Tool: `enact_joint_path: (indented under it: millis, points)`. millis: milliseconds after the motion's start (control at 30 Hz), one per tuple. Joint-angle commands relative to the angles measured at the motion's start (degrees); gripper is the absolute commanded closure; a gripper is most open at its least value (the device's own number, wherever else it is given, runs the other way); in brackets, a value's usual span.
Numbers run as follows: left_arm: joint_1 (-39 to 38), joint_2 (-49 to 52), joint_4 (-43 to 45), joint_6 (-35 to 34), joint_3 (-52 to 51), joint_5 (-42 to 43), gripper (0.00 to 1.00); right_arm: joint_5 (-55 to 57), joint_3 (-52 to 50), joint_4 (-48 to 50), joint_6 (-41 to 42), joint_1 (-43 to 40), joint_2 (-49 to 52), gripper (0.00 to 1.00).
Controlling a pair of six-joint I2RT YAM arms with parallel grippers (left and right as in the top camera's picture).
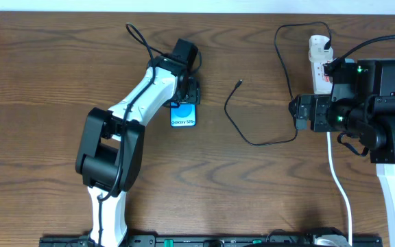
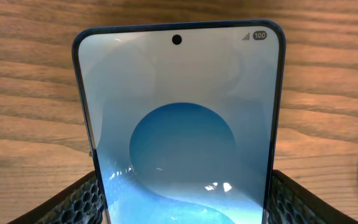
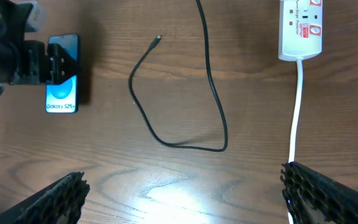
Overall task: Plug charger to phone and switch on socket
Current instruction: 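Lift the phone with the left gripper and tilt it upright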
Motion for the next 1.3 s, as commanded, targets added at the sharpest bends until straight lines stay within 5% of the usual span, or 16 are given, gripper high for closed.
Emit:
enact_joint_path:
  millis: [0, 233, 467, 800, 1267]
  points:
    - [0.2, -2.43, -0.22, -2.51, -0.24, 0.5, 0.93, 0.22, 0.0, -0.02, 0.5, -0.07, -0.09, 0.01]
    - [2.6, -4.9, -2.67, -20.13, -0.24, 0.48, 0.92, 0.22, 0.0, -0.02, 1.03, -0.07, -0.09, 0.01]
    - [7.3, -10.6, -10.25, -51.56, -0.24, 1.07, 0.93, -0.44, 0.0, 1.07, 5.11, -0.04, 0.26, 0.01]
    - [11.89, -16.57, -15.54, -51.87, -0.26, 8.66, 0.93, -4.87, 0.0, 5.57, 10.12, 2.19, 7.08, 0.09]
    - [13.16, -16.59, -23.04, -44.54, -0.26, 0.0, 0.93, 0.17, 7.76, 17.25, 26.4, 12.04, 33.18, 0.41]
